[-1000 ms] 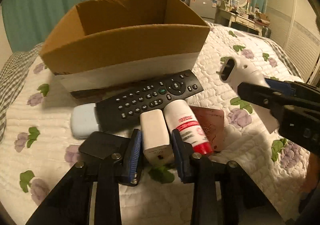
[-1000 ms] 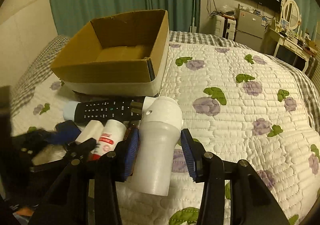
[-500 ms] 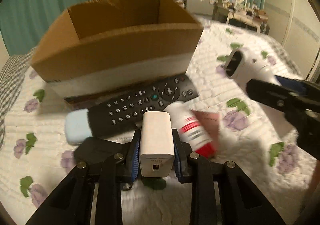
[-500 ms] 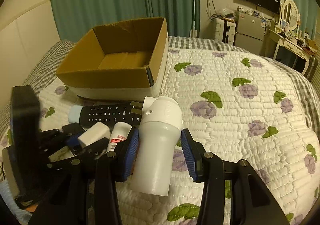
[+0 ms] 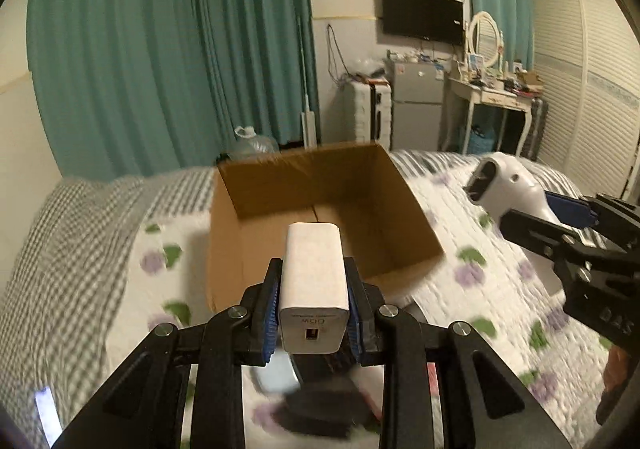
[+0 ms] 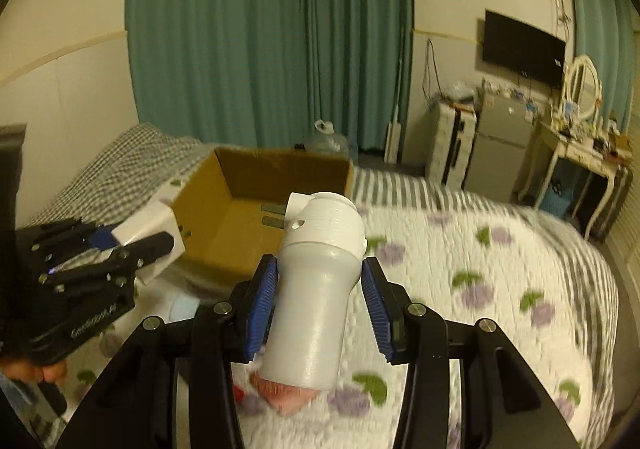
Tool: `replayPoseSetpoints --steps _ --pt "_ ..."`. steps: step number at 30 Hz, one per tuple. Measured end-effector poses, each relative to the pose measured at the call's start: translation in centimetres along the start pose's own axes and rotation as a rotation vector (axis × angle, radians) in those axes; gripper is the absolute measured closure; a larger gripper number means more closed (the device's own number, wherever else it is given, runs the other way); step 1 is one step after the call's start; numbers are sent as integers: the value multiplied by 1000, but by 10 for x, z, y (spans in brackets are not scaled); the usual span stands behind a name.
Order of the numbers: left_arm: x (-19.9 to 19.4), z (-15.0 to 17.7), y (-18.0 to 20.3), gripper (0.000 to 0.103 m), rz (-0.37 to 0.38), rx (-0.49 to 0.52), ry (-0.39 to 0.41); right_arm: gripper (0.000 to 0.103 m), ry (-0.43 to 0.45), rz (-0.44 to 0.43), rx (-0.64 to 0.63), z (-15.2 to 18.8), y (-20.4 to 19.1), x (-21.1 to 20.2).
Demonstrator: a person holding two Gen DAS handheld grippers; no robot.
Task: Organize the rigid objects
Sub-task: 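Carry both items over the cardboard box and open both tools to drop them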
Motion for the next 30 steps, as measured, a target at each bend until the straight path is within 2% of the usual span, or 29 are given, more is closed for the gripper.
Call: replayPoseSetpoints --steps 6,10,15,17,18,19,20,24,30 --pt "50 -32 -19 75 -23 -28 -33 60 11 -19 -8 -32 3 34" --pt "80 -31 -21 75 -30 -41 -68 60 0 -26 -4 -43 7 58" --pt "105 -24 -20 74 -9 -42 -91 60 -30 -28 -3 -39 11 83" --pt "110 -24 -19 71 4 -41 -99 60 -38 -27 -3 -39 11 87" --pt "110 -24 -18 65 -6 -38 -83 60 -38 -26 -1 -39 11 88" --pt "107 -25 -17 44 -23 -34 -69 60 -36 -25 -1 -38 9 87" --pt "105 -25 -17 38 -40 -32 -55 60 -33 -25 1 -39 9 88" --pt "94 -30 -17 38 -48 -10 -24 60 -22 -24 -7 -51 2 93" --pt "81 -32 -30 38 -46 -39 -4 60 -22 -35 -10 -65 -13 119"
Point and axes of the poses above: each gripper's, at about its wrist camera, not at the fingertips, and x roughly the way its jaws point, y to its right, z to its underside, the point moved 1 cm from there along x, roughly the way its jaws point, and after that the axes turned 10 degrees about -y, right-handed, at the moved point
